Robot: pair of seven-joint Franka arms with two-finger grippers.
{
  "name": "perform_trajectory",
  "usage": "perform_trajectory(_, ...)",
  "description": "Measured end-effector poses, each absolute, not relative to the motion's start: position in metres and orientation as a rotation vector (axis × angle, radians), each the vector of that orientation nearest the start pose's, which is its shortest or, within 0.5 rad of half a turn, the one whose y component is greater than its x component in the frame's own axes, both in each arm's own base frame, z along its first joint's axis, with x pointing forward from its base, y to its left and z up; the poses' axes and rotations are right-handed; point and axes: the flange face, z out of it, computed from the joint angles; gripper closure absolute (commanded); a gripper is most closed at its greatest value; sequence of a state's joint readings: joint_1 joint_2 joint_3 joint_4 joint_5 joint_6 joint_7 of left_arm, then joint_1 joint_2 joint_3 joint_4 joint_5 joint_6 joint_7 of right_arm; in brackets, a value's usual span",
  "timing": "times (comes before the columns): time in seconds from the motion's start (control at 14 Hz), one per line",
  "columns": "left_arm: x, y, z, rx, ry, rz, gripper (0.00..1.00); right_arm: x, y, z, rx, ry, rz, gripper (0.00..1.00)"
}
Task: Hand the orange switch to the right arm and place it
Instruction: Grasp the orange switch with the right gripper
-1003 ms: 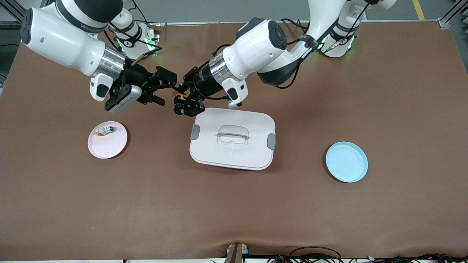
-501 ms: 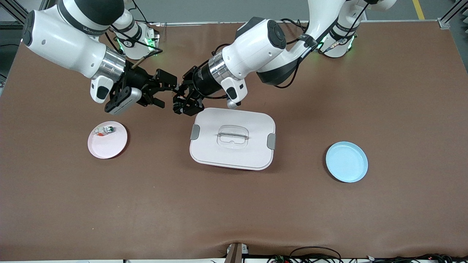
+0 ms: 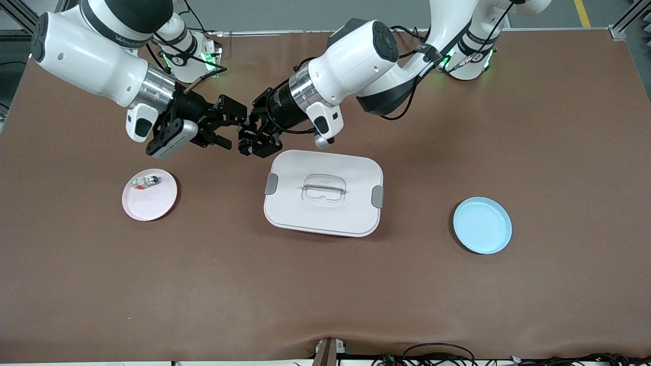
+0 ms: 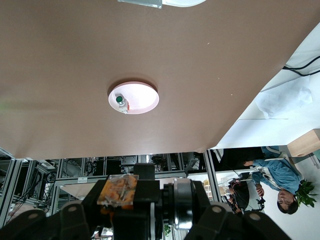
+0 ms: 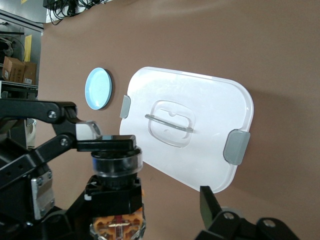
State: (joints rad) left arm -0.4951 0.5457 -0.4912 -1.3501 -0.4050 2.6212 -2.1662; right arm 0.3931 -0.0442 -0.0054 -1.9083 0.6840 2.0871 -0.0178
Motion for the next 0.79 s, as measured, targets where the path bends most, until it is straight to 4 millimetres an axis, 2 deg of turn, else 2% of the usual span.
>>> perform_trajectory(0.07, 0.4989, -0.5649, 0.5226, 1.593, 1.675, -0.671, 1.00, 0.5169, 0.2473, 0.5483, -2.475, -0.161, -0.124, 0.51)
perform_trajectory(0.29, 0.4981, -0.5662, 0.5176, 1.599, 1.680, -0.673, 1.00, 0.5133, 0.2524, 0.5537, -2.468, -0.176, -0.130, 1.00)
perform_trajectory(0.57, 0.4979, -0.5663, 0.5178, 1.600, 1.677, -0.672, 1.00, 0.5134, 0.2519, 0.5537, -2.467, -0.174, -0.128, 1.00)
perform_trajectory(0.64, 0.4979, -0.5664, 0.5178, 1.600, 1.677, -0.672, 0.82, 0.5134, 0.2518, 0.5537, -2.467, -0.174, -0.127, 1.00)
perform_trajectory(0.72, 0.4977, -0.5665, 0.5178, 1.601, 1.677, -0.672, 0.22, 0.5133, 0.2516, 0.5536, -2.467, -0.174, -0.125, 1.00)
perform_trajectory(0.79, 0.4976, -0.5666, 0.5178, 1.601, 1.676, -0.672, 0.00, 0.5133, 0.2515, 0.5537, -2.466, -0.175, -0.123, 1.00)
